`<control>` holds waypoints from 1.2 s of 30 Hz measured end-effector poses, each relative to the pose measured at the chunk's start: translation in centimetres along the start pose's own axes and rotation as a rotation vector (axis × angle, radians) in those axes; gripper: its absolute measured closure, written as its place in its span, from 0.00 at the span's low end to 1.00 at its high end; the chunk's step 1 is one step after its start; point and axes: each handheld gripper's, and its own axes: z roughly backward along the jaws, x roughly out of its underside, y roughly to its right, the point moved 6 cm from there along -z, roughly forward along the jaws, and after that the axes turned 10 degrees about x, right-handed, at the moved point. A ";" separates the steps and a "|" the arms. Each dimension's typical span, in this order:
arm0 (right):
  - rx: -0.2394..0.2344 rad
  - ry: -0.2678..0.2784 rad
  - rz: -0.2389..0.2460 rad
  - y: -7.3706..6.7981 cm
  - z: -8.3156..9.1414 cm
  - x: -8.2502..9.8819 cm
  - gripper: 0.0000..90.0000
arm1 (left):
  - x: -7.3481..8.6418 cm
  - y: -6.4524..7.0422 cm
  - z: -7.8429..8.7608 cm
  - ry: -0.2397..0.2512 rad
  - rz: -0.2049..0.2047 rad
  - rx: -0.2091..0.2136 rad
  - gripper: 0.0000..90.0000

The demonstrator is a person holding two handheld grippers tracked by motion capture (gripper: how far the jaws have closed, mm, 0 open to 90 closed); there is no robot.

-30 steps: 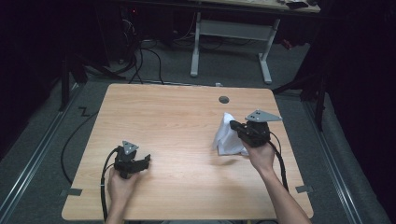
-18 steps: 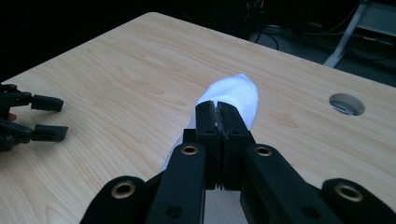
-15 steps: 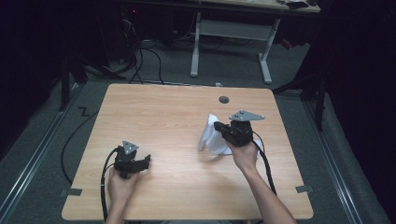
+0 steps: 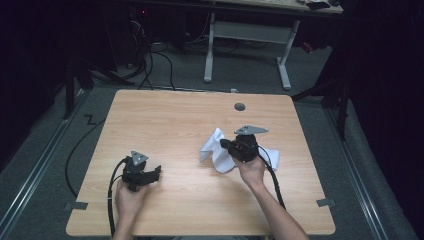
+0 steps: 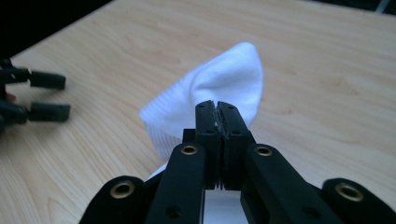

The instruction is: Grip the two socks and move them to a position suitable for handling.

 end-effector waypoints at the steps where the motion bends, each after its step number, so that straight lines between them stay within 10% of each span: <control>1: 0.001 -0.009 0.005 0.0 -0.2 0.3 0.98 | 0.0 0.0 0.0 0.001 -0.001 0.001 0.34; 14: -0.019 -0.083 -0.004 -0.9 -2.2 4.0 0.96 | -0.5 0.4 -0.2 0.004 0.028 0.038 0.43; 28: -0.025 -0.117 0.047 -2.2 -2.8 5.7 0.89 | -5.3 5.9 -3.0 0.010 0.025 0.179 0.47; 36: -0.005 -0.059 0.116 -2.3 -0.6 4.9 0.87 | -6.0 8.6 -5.0 -0.073 -0.039 0.182 0.55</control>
